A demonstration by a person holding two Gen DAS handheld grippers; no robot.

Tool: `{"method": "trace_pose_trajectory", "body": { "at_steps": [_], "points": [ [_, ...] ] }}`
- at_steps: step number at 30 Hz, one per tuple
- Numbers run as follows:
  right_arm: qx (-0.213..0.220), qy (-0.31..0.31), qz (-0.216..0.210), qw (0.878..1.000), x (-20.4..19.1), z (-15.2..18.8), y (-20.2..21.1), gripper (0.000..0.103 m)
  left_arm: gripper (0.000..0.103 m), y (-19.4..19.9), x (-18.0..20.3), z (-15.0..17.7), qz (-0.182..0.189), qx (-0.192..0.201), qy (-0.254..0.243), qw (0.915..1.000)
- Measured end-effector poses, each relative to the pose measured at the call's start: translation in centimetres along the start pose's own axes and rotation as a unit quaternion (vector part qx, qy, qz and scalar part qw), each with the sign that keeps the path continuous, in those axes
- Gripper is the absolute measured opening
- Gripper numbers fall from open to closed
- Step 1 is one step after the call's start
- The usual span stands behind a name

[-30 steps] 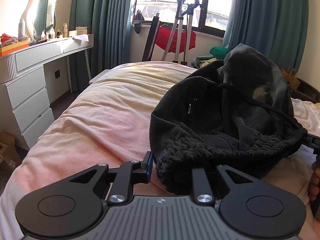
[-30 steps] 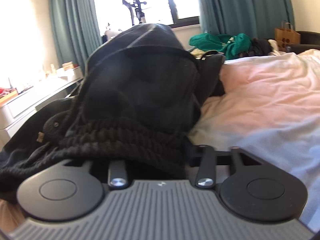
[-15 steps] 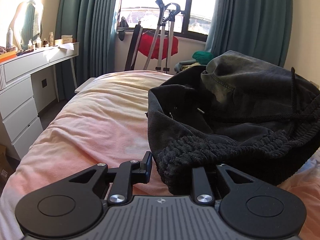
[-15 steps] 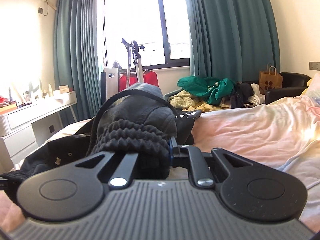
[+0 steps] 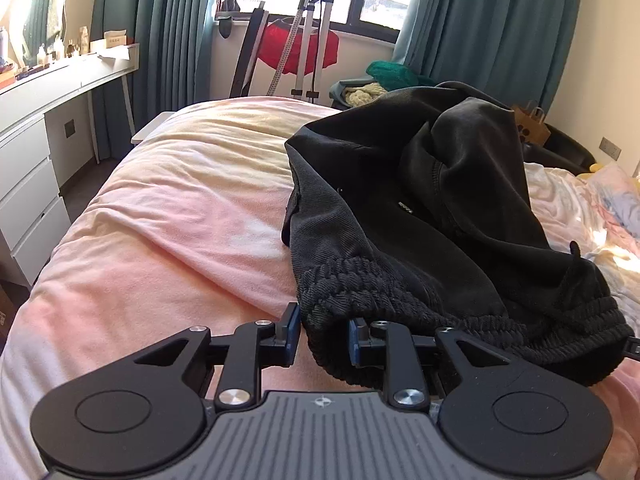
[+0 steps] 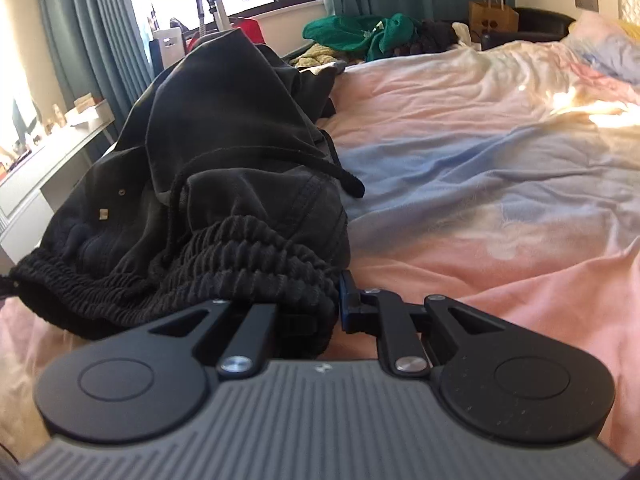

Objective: Fold clothes

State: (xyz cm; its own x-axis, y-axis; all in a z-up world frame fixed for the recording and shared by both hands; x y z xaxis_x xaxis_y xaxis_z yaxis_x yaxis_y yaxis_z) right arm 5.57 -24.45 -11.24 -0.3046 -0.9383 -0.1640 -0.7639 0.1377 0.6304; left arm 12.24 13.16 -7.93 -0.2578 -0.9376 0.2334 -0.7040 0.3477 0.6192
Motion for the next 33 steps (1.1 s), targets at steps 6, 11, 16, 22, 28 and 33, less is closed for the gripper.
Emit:
{"method": "trace_pose_trajectory", "body": {
  "at_steps": [6, 11, 16, 22, 28, 33],
  "points": [
    [-0.008, 0.008, 0.005, 1.0, 0.3, 0.4, -0.3, 0.014, 0.058, 2.3, -0.7, 0.1, 0.131, -0.008, 0.128, 0.983],
    [-0.009, 0.001, 0.005, 1.0, 0.4, 0.3, -0.1, 0.015, 0.069, 1.0, -1.3, 1.8, 0.239, -0.027, 0.263, 0.9344],
    [0.004, 0.013, 0.014, 1.0, 0.1, 0.3, 0.5, 0.016, 0.074, -0.9, -1.8, 4.0, 0.234, -0.042, 0.357, 0.9035],
    [0.05, 0.058, 0.036, 0.996, -1.2, 0.1, 1.3, 0.016, 0.074, -2.7, -3.5, 4.8, 0.203, -0.001, 0.421, 0.8838],
    [0.054, 0.064, 0.046, 0.995, -1.0, 0.1, 1.1, 0.016, 0.066, -5.0, -4.2, 3.6, 0.218, 0.045, 0.441, 0.8694],
    [0.036, 0.075, 0.068, 0.994, -0.8, 0.9, 0.1, 0.021, 0.044, -5.9, -4.0, 3.1, 0.189, 0.071, 0.426, 0.8821]
  ]
}}
Point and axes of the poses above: each gripper's, at about its wrist camera, not at the fingertips, and y roughly against the way its jaws point, x to its right, z to its underside, the point moved 2 cm from there along -y, roughly the way its jaws point, and after that the axes turned 7 degrees about z, right-handed, at the moved point
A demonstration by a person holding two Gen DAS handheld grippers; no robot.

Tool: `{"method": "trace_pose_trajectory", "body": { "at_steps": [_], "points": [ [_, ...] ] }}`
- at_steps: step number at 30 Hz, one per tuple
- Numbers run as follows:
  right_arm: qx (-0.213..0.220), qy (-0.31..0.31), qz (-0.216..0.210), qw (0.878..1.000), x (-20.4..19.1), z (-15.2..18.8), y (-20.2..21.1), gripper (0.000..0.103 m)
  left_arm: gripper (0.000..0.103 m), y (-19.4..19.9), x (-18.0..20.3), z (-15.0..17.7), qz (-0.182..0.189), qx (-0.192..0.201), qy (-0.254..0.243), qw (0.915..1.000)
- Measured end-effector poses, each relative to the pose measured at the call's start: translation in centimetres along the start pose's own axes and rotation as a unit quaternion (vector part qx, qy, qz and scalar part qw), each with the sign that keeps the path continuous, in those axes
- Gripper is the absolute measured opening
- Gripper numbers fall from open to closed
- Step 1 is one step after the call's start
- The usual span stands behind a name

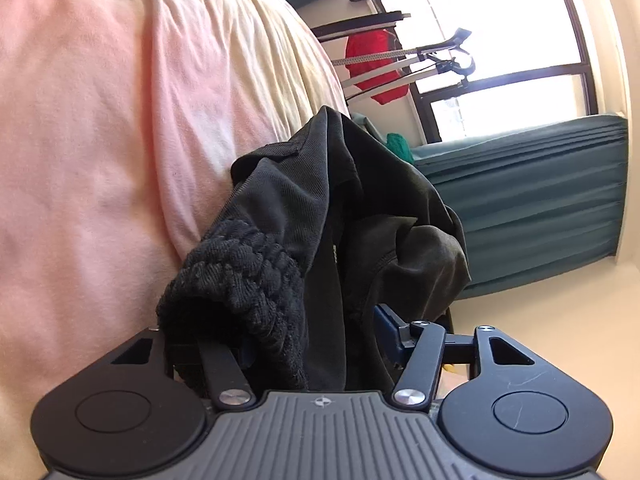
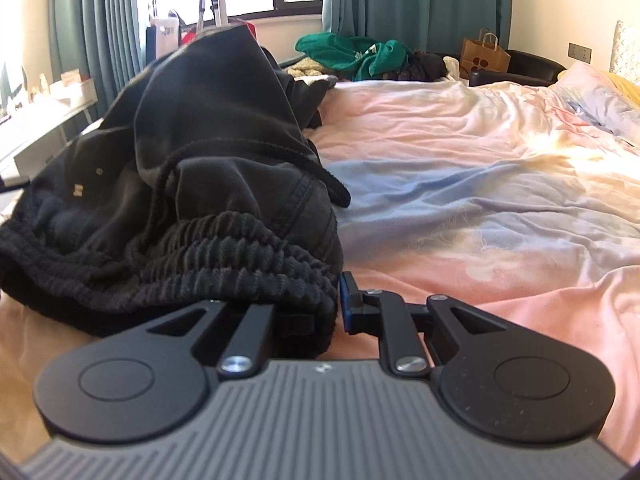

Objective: Fold clothes

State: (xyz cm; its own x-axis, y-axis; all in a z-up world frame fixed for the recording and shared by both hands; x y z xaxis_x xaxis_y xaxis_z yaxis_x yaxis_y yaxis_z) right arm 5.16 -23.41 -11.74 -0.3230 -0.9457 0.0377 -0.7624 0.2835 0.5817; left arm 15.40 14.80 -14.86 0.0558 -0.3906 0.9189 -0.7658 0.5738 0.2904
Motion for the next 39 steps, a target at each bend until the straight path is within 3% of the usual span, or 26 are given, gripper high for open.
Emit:
{"method": "trace_pose_trajectory", "body": {
  "at_steps": [2, 4, 5, 8, 11, 12, 13, 16, 20, 24, 29, 31, 34, 39],
  "points": [
    [-0.003, 0.008, 0.015, 1.0, 0.0, 0.3, -0.2, 0.03, 0.027, 0.3, -0.9, -0.4, -0.025, 0.013, 0.012, 0.9995],
    [0.007, 0.027, 0.038, 0.999, -0.3, 0.6, 0.1, 0.044, 0.023, 1.3, -1.9, -1.2, -0.034, 0.031, 0.033, 0.9984],
    [0.013, 0.038, 0.045, 0.998, -0.6, 0.7, 0.3, 0.046, 0.023, 1.4, -2.2, -1.6, -0.033, 0.037, 0.039, 0.998],
    [0.024, 0.06, 0.059, 0.996, -1.4, 1.2, 1.0, 0.047, 0.02, 1.7, -2.2, -2.4, -0.022, 0.044, 0.039, 0.998],
    [0.031, 0.059, 0.054, 0.996, -1.8, 1.6, 1.4, 0.045, 0.012, 2.4, -0.2, -2.9, -0.004, 0.061, 0.005, 0.9981],
    [0.028, 0.051, 0.046, 0.997, -1.9, 1.6, 1.4, 0.039, 0.011, 2.7, 0.7, -3.2, 0.0, 0.067, -0.008, 0.9977],
    [0.021, 0.042, 0.035, 0.998, -2.1, 1.5, 1.3, 0.028, 0.01, 3.0, 1.6, -3.6, 0.004, 0.072, -0.021, 0.9972],
    [0.016, 0.019, 0.009, 1.0, -3.4, 1.3, 2.1, 0.015, 0.009, 4.1, 5.0, -5.3, -0.003, 0.082, -0.075, 0.9938],
    [0.021, -0.029, -0.059, 0.998, -7.0, 1.1, 4.8, 0.015, 0.009, 4.9, 8.4, -10.4, -0.022, 0.1, -0.098, 0.9899],
    [0.035, -0.035, -0.159, 0.986, -13.2, 0.5, 7.0, 0.015, 0.008, 6.1, 12.3, -17.5, -0.042, 0.127, -0.136, 0.9816],
    [0.03, -0.03, -0.291, 0.956, -22.9, -1.4, 7.6, 0.015, 0.008, 5.4, 15.6, -25.8, -0.115, 0.151, -0.232, 0.9541],
    [0.021, -0.023, -0.328, 0.944, -26.3, -2.1, 6.9, 0.015, 0.009, 4.0, 14.5, -28.4, -0.15, 0.144, -0.252, 0.9451],
    [-0.009, -0.013, -0.347, 0.938, -30.1, -1.9, 4.5, 0.015, 0.009, 1.2, 10.4, -30.8, -0.202, 0.125, -0.245, 0.9401],
    [-0.026, 0.004, -0.344, 0.939, -32.7, -1.0, 1.8, 0.016, 0.01, -1.2, 3.0, -32.6, -0.233, 0.114, -0.18, 0.9489]
  ]
}}
Point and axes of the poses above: each gripper's, at about its wrist camera, not at the fingertips, and y roughly against the way its jaws point, x to its right, z to its underside, the point moved 2 cm from there along -y, roughly the way its jaws point, and after that the axes turned 7 degrees about z, right-handed, at the moved point
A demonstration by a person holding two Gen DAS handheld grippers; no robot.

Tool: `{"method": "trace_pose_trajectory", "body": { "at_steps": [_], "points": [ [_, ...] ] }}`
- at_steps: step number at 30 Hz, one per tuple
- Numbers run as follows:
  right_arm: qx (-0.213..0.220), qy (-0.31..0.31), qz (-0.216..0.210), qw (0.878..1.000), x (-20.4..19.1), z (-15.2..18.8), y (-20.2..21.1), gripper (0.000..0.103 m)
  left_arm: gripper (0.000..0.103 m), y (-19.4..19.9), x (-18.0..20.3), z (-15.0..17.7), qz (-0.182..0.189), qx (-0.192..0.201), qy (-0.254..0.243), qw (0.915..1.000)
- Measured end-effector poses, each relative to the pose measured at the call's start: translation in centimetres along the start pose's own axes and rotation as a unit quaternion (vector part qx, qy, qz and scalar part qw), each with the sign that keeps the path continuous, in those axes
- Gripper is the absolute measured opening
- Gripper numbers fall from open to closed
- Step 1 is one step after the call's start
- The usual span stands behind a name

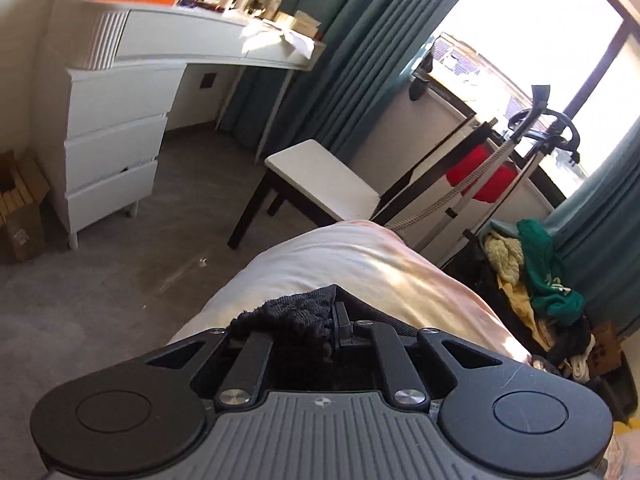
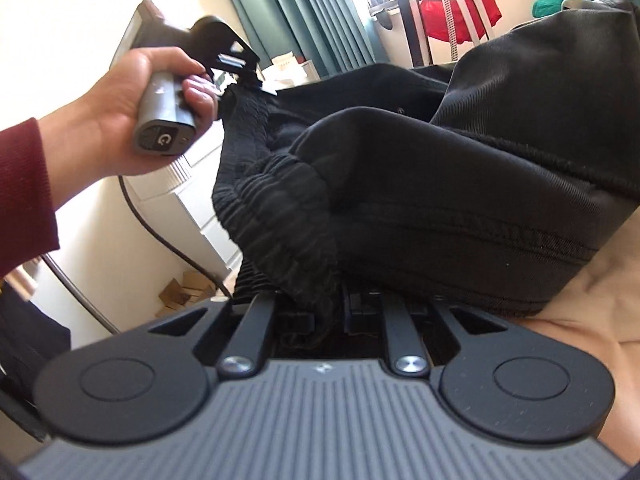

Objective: Fold clothes

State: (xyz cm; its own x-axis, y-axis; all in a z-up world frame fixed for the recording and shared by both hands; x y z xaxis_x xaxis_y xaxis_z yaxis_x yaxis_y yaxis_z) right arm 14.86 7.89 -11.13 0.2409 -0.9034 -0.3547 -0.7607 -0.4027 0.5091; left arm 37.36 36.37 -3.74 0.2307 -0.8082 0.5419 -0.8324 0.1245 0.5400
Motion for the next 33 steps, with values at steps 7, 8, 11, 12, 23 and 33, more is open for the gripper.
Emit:
{"method": "trace_pose_trajectory", "body": {
  "at_steps": [7, 8, 11, 12, 23, 33],
  "points": [
    [-0.003, -0.018, -0.023, 1.0, -0.2, 0.1, 0.4, 0.041, 0.068, 1.5, -1.3, 0.8, 0.018, -0.024, -0.014, 0.9994],
    [-0.001, -0.014, -0.036, 0.999, -0.4, 0.1, 0.8, 0.05, 0.074, 2.5, -1.3, 0.9, 0.02, -0.02, -0.02, 0.9994],
    [0.006, 0.015, -0.079, 0.997, -1.6, 0.5, 2.4, 0.097, 0.086, 5.7, -0.8, 1.7, 0.018, -0.006, -0.038, 0.9991],
    [0.004, 0.023, -0.083, 0.996, -1.9, 0.7, 2.8, 0.098, 0.088, 6.9, -0.5, 2.0, 0.007, 0.0, -0.04, 0.9992],
    [0.055, 0.055, -0.033, 0.996, 2.3, -2.9, 12.1, 0.098, 0.096, 20.9, 13.4, 12.3, 0.056, 0.058, -0.228, 0.9702],
    [0.116, 0.097, 0.098, 0.984, 16.5, -7.2, 23.6, 0.098, 0.099, 25.8, 22.3, 29.4, 0.147, 0.056, -0.284, 0.9458]
  ]
}}
Point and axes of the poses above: each gripper's, at about its wrist camera, not at the fingertips, and y roughly against the way its jaws point, x to its right, z to its underside, the point moved 2 cm from there along -y, roughly the way its jaws point, and after that the axes turned 7 degrees about z, right-handed, at the moved point
